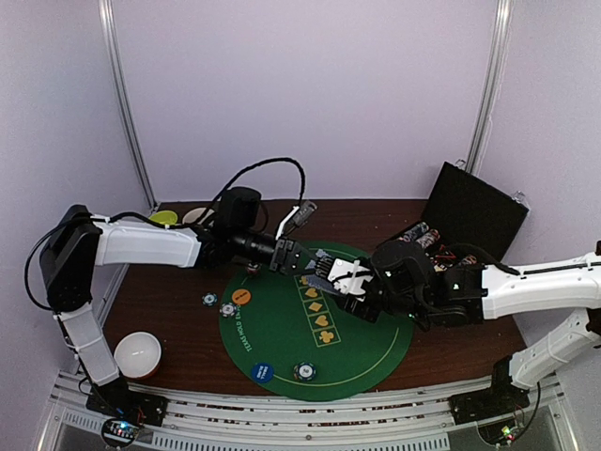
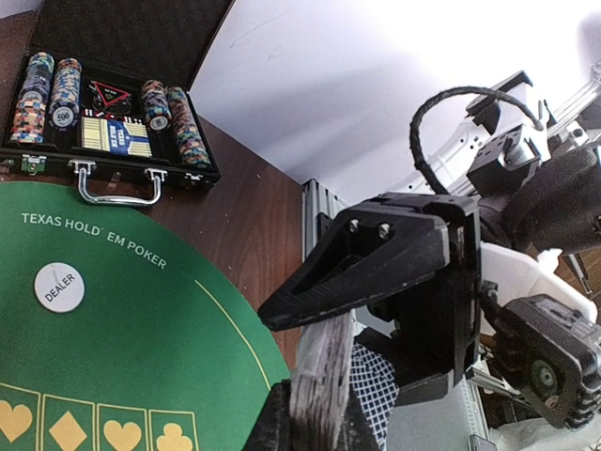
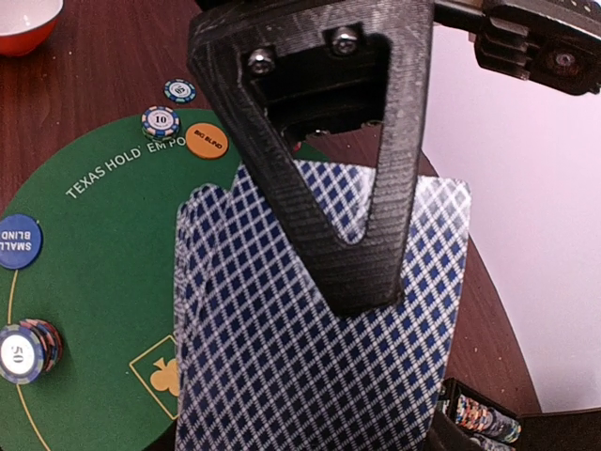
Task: Distribute texas hold em gaming equipment
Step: Pass from the left arm to the right
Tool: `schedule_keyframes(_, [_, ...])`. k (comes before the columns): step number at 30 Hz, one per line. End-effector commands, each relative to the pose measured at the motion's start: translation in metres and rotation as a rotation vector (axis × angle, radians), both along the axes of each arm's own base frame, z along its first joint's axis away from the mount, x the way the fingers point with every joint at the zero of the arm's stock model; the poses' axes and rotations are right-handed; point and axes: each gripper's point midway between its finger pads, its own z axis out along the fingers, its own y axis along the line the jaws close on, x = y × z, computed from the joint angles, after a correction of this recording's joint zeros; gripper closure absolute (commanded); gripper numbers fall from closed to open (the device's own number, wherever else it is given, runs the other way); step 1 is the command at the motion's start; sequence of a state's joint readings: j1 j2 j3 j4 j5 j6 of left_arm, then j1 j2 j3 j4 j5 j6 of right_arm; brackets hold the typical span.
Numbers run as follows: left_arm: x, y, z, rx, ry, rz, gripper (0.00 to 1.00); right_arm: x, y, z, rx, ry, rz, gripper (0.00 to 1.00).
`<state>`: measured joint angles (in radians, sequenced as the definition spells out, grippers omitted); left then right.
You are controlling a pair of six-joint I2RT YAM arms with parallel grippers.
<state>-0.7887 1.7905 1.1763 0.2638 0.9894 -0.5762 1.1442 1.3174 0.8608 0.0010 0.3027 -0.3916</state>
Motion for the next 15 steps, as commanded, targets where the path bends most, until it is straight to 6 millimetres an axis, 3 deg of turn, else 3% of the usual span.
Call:
schedule_keyframes(1, [0.002,-0.003,0.024,-0.047,-0.054,0.009,1.0,0.004,0.004,0.01,0.024,-0.005,-0.027,0.48])
schedule_keyframes(5, [0.005,-0.003,0.018,-0.015,-0.062,0.02,0.79,0.003,0.002,0.009,0.028,-0.002,-0.032,0.49])
schedule_keyframes(15, [0.029,0.007,0.006,0.129,-0.149,0.136,0.67,0.003,-0.008,0.009,0.018,-0.008,-0.052,0.49])
